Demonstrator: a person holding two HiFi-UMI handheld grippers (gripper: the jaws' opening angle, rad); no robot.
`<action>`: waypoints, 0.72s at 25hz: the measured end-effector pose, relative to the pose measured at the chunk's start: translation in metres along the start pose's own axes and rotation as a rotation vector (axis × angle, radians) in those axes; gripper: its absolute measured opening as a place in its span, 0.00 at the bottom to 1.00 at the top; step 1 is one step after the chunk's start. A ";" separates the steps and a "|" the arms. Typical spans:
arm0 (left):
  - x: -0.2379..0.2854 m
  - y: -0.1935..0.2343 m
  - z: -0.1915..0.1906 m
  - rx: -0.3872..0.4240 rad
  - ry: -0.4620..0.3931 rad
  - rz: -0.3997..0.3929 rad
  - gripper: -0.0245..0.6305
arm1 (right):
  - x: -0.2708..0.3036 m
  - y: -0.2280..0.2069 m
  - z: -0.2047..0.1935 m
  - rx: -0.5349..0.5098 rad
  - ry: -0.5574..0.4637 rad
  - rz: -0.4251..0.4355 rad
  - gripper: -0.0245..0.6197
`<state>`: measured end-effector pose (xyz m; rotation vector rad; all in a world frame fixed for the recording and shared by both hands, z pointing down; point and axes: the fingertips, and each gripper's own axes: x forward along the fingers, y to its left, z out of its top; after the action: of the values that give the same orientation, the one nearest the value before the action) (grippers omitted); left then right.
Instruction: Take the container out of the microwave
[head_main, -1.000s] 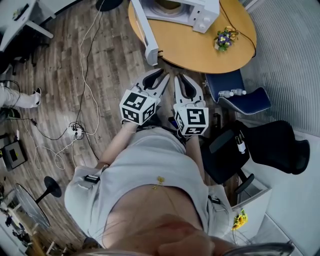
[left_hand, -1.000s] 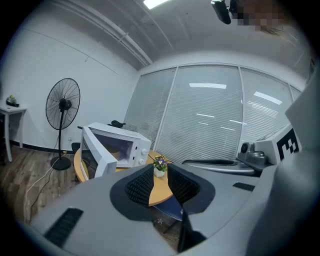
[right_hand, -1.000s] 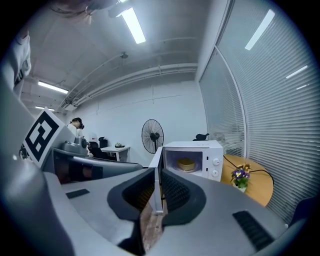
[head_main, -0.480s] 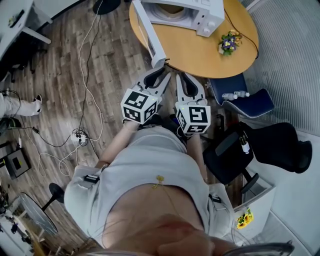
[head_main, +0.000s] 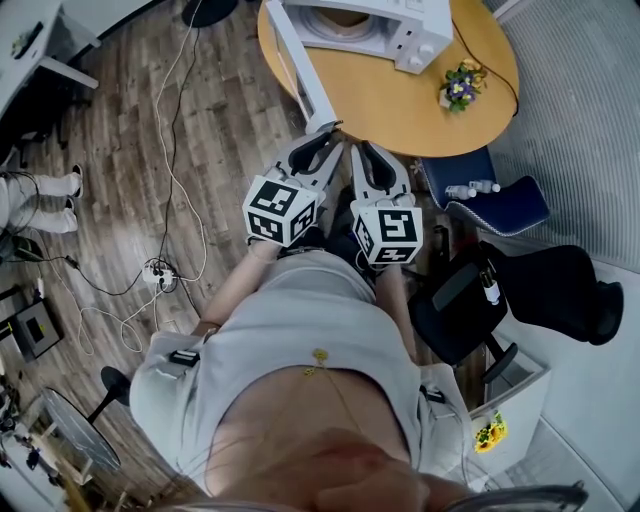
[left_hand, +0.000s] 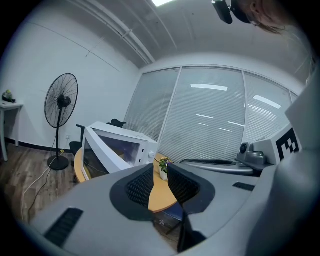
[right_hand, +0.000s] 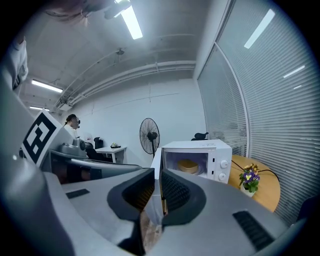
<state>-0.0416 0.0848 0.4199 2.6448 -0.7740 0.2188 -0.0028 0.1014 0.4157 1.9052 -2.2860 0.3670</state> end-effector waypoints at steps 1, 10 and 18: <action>0.002 0.001 0.001 -0.003 0.000 0.001 0.17 | 0.002 -0.002 0.001 -0.005 -0.002 0.001 0.12; 0.039 0.002 0.015 -0.071 -0.017 0.005 0.17 | 0.028 -0.038 0.012 0.012 -0.009 0.012 0.13; 0.082 0.003 0.043 -0.103 -0.025 0.033 0.17 | 0.064 -0.082 0.031 0.013 -0.016 0.047 0.13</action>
<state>0.0277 0.0257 0.4020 2.5437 -0.8150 0.1507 0.0673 0.0185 0.4102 1.8691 -2.3479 0.3753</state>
